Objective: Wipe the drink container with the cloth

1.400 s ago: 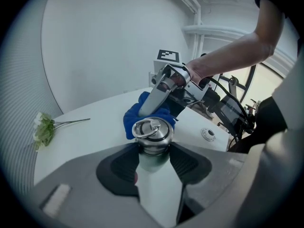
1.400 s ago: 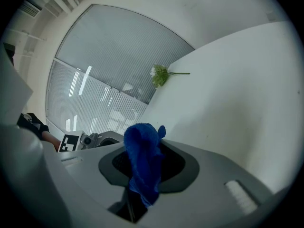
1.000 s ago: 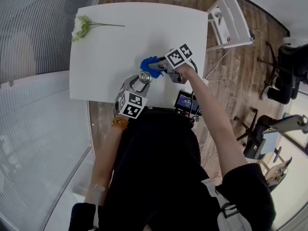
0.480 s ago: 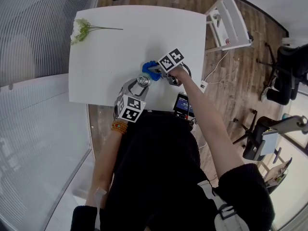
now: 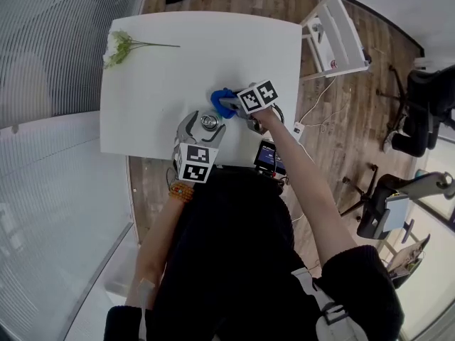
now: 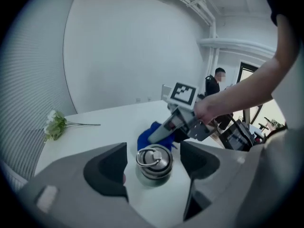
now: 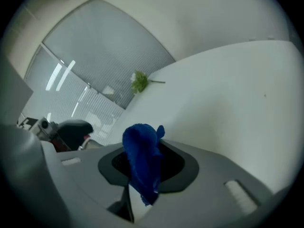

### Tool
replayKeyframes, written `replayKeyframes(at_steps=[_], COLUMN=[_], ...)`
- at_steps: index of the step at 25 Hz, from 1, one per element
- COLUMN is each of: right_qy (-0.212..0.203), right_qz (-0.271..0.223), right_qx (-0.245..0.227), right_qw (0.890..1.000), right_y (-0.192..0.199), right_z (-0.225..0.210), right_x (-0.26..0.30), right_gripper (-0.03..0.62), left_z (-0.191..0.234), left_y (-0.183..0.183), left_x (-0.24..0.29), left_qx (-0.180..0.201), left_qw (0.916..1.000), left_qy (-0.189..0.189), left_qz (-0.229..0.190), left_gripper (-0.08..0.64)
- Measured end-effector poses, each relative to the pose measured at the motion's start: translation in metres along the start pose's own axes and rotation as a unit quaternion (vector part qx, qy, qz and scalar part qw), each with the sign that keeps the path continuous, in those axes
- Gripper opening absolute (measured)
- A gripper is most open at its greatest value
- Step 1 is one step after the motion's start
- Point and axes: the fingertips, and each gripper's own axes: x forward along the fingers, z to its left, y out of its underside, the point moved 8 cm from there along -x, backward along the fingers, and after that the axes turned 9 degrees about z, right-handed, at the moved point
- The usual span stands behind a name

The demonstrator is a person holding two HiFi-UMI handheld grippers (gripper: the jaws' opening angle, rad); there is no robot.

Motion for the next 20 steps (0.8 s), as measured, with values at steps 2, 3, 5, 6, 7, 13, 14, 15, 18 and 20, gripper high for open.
replayKeyframes(at_steps=[2,3,5,6,7,13,14,15,18,20], right_qy=[-0.016,-0.021,-0.029,-0.032,-0.035,-0.078,-0.084,-0.090,-0.101,-0.100], right_qz=[-0.046,-0.064,-0.088,-0.096,-0.103,-0.125,-0.126,-0.127,-0.125,-0.123], right_qx=[0.012,0.013,0.008,0.003,-0.002,-0.041,-0.048,-0.054,-0.060,-0.056], right_qw=[0.999,0.998,0.996,0.995,0.994,0.988,0.987,0.986,0.985,0.986], right_y=[-0.005,-0.008,-0.013,-0.014,-0.014,-0.008,-0.007,-0.006,-0.002,0.003], right_z=[0.005,0.008,0.014,0.016,0.018,0.034,0.037,0.038,0.040,0.038], right_x=[-0.020,-0.029,-0.045,-0.051,-0.057,-0.083,-0.087,-0.090,-0.092,-0.093], right_gripper=[0.123,0.123,0.123,0.123,0.123,0.123,0.123,0.123,0.123,0.123], left_z=[0.003,0.004,0.005,0.006,0.008,0.013,0.012,0.010,0.009,0.011], left_y=[0.001,0.002,0.002,0.003,0.004,0.001,-0.003,-0.008,-0.018,-0.022], left_x=[0.009,0.011,0.012,0.013,0.013,0.019,0.021,0.022,0.028,0.030], left_qx=[-0.023,-0.035,-0.046,-0.041,-0.032,0.148,0.190,0.233,0.318,0.304], left_qw=[0.9991,0.9981,0.9973,0.9976,0.9980,0.9787,0.9675,0.9537,0.9194,0.9291], left_qy=[-0.003,-0.001,0.004,0.008,0.015,0.135,0.158,0.181,0.219,0.199], left_qz=[0.037,0.049,0.057,0.055,0.052,0.045,0.052,0.061,0.076,0.071], left_gripper=[0.355,0.327,0.278,0.276,0.276,0.267,0.267,0.265,0.266,0.289])
